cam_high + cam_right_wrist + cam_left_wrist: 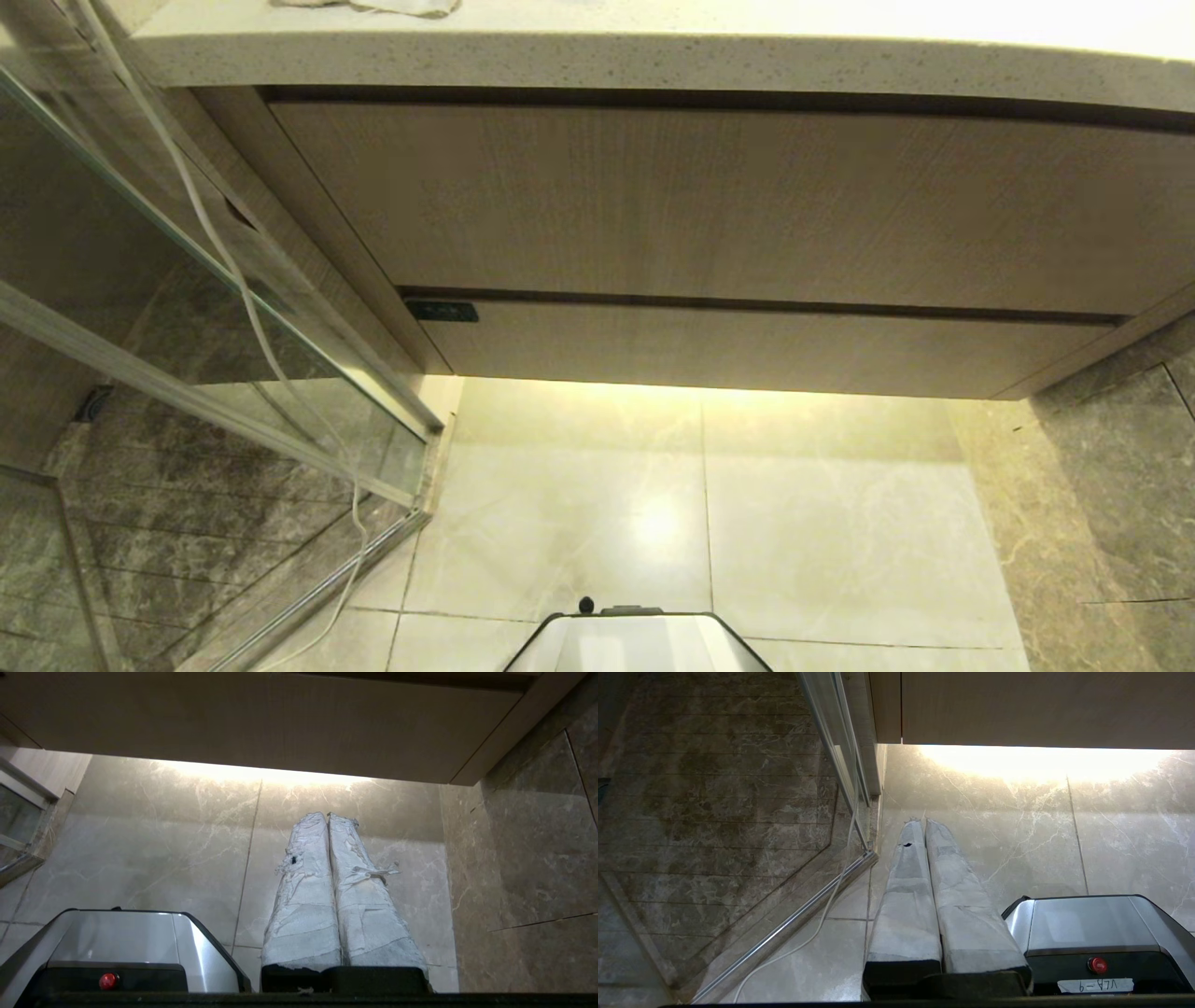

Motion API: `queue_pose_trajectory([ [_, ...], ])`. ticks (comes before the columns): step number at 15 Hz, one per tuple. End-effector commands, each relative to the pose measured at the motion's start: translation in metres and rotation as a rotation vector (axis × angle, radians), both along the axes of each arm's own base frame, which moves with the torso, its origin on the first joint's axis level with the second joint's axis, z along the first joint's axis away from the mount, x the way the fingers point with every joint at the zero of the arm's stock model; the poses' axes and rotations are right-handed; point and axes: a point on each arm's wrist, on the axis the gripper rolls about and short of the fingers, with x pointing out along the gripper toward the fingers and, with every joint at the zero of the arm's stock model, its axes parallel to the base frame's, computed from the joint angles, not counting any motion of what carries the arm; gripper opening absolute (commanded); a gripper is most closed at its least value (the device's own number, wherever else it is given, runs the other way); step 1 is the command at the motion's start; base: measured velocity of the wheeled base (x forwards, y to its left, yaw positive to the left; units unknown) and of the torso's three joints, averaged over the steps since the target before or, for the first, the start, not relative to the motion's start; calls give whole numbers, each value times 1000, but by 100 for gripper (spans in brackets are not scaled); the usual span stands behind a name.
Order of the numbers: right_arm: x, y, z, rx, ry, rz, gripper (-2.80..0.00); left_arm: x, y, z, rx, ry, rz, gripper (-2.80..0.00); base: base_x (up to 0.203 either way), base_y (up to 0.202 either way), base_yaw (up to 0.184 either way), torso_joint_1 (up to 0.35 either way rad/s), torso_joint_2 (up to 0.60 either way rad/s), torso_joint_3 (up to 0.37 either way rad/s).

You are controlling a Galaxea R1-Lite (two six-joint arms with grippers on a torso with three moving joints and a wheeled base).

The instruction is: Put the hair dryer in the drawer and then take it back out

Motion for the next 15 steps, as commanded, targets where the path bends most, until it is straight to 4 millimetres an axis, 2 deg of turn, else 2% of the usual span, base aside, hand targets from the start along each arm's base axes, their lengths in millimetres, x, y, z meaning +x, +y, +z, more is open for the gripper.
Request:
queue_pose_trajectory([
  [1, 0, 0, -1, -4, 4, 1, -280, 0, 0, 0, 0, 1, 0, -280, 0, 0, 0, 0, 0, 0],
  [15, 0, 0, -2, 5, 9, -1, -280, 0, 0, 0, 0, 0, 0, -280, 0, 0, 0, 0, 0, 0],
])
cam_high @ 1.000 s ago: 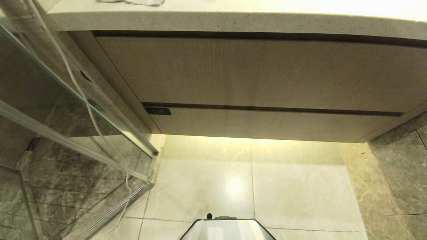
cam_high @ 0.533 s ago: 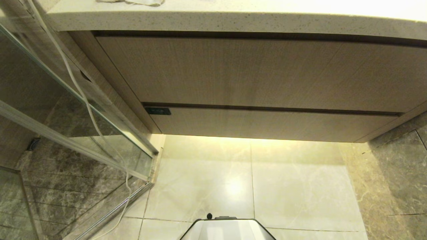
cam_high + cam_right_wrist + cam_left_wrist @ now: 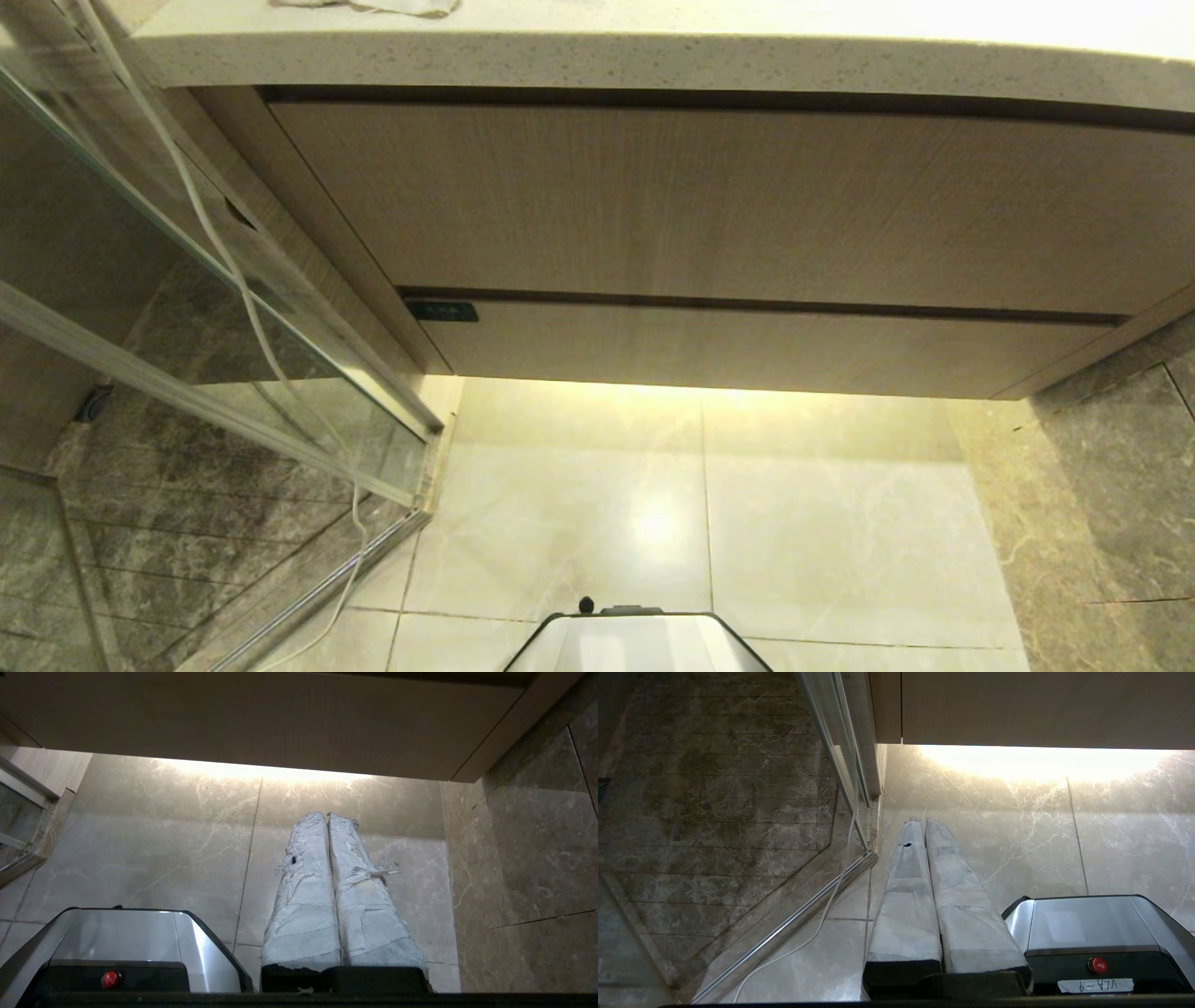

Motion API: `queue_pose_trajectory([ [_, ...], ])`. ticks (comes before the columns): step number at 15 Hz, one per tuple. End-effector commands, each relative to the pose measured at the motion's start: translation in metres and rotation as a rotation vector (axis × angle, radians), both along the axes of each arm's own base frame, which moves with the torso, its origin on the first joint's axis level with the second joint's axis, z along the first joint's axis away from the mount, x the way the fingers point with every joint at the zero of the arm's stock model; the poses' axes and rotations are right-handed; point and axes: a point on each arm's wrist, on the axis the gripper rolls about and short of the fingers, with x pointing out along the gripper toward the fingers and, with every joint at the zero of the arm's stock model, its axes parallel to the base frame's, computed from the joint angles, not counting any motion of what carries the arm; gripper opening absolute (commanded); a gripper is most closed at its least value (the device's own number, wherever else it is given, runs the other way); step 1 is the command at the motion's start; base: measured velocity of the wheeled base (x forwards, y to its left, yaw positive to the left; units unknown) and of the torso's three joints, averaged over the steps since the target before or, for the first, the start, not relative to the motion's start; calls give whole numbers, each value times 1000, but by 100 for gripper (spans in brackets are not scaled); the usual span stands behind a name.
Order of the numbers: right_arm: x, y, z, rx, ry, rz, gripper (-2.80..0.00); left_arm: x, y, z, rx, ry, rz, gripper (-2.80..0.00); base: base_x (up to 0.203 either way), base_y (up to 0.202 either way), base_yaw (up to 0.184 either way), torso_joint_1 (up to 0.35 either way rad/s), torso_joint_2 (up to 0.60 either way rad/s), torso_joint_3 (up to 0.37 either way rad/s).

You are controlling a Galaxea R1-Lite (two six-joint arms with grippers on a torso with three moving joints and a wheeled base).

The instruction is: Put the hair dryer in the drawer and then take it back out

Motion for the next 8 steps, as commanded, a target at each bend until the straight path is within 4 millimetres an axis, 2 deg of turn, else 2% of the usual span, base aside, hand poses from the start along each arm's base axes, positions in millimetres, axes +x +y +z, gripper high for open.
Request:
queue_pose_trajectory([
  [1, 0, 0, 0, 3, 1, -1, -280, 0, 0, 0, 0, 0, 0, -280, 0, 0, 0, 0, 0, 0],
  [8, 0, 0, -1, 21, 6, -1, -280, 0, 0, 0, 0, 1, 0, -280, 0, 0, 0, 0, 0, 0],
])
